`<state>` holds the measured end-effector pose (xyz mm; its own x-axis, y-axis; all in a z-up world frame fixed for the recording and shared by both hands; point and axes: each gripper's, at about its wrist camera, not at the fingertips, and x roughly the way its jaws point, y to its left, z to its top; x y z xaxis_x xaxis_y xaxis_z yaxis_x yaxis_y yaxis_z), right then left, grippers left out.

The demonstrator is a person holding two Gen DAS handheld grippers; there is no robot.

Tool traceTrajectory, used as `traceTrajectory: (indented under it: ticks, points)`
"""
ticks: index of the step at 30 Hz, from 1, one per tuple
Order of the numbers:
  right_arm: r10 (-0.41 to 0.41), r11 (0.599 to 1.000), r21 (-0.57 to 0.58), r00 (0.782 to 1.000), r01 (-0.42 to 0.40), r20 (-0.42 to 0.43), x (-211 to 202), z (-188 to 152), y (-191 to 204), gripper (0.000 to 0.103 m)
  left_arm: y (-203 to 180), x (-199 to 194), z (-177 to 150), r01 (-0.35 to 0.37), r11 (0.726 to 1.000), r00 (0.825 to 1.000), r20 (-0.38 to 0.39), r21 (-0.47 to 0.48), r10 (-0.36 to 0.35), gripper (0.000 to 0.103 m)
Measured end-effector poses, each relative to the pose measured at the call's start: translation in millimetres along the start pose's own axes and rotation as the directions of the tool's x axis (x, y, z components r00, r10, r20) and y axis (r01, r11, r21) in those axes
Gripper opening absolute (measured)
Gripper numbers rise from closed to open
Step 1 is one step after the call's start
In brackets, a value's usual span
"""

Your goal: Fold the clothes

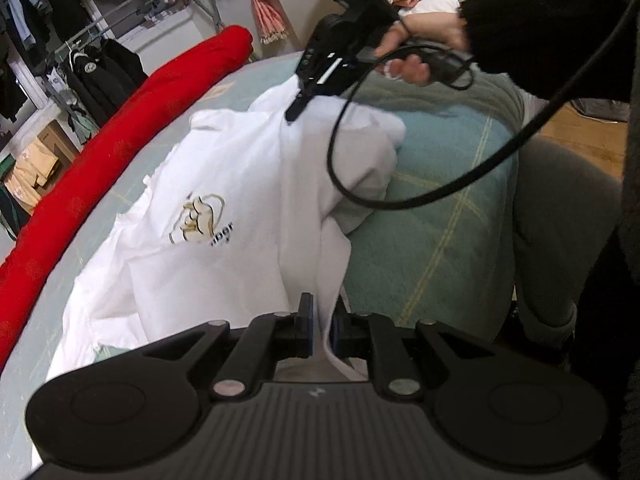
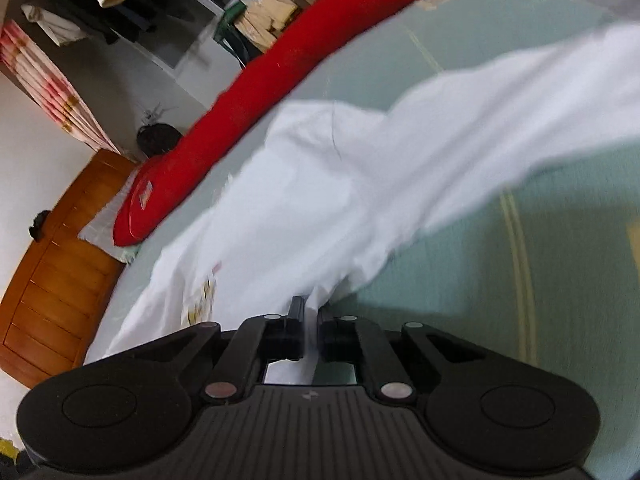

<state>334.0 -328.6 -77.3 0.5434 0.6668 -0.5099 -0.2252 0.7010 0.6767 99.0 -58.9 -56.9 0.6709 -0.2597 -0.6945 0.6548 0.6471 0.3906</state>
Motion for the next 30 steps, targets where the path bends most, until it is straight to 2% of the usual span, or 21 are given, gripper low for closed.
traceTrajectory:
  ticks: [4,7,10,13,15,19,21,23,27,30]
  points:
    - [-0.014,0.999,-0.048,0.999,0.016,0.043,8,31,10,0.007,9,6,10,-0.038,0.999,0.999,0.027,-0.003,0.038,0.012]
    - [-0.03,0.998,-0.061,0.998,0.033,0.055,15,46,13,0.007,17,22,13,-0.06,0.998,0.998,0.01,-0.021,0.06,0.012]
    - [0.001,0.998,-0.063,0.999,0.002,0.049,-2,33,16,0.014,23,37,10,-0.076,0.996,0.997,-0.024,-0.048,0.075,0.012]
    - [0.032,0.997,-0.065,0.999,-0.029,0.043,-20,20,18,0.028,23,38,4,-0.074,0.995,0.997,-0.024,-0.073,0.072,0.012]
    - [0.052,0.997,-0.066,0.998,-0.049,0.039,-32,11,20,0.044,23,36,3,-0.075,0.994,0.997,-0.017,-0.082,0.074,0.012]
    - [0.093,0.994,-0.068,0.995,-0.09,0.031,-55,-6,23,0.056,28,35,2,-0.083,0.991,0.997,-0.007,-0.108,0.083,0.012]
    - [0.113,0.991,-0.069,0.993,-0.111,0.027,-67,-15,25,0.066,31,37,2,-0.083,0.989,0.997,-0.009,-0.124,0.083,0.012]
    - [0.133,0.987,-0.091,0.991,-0.133,-0.012,-73,-31,29,0.073,33,39,1,-0.082,0.986,0.997,-0.016,-0.143,0.081,0.012]
    - [0.147,0.976,-0.152,0.986,-0.157,-0.075,-70,-63,37,0.081,37,42,-1,-0.069,0.98,0.998,-0.02,-0.184,0.066,0.012]
    - [0.159,0.967,-0.186,0.983,-0.173,-0.09,-51,-77,39,0.081,40,43,-3,-0.062,0.976,0.998,-0.021,-0.209,0.059,0.012]
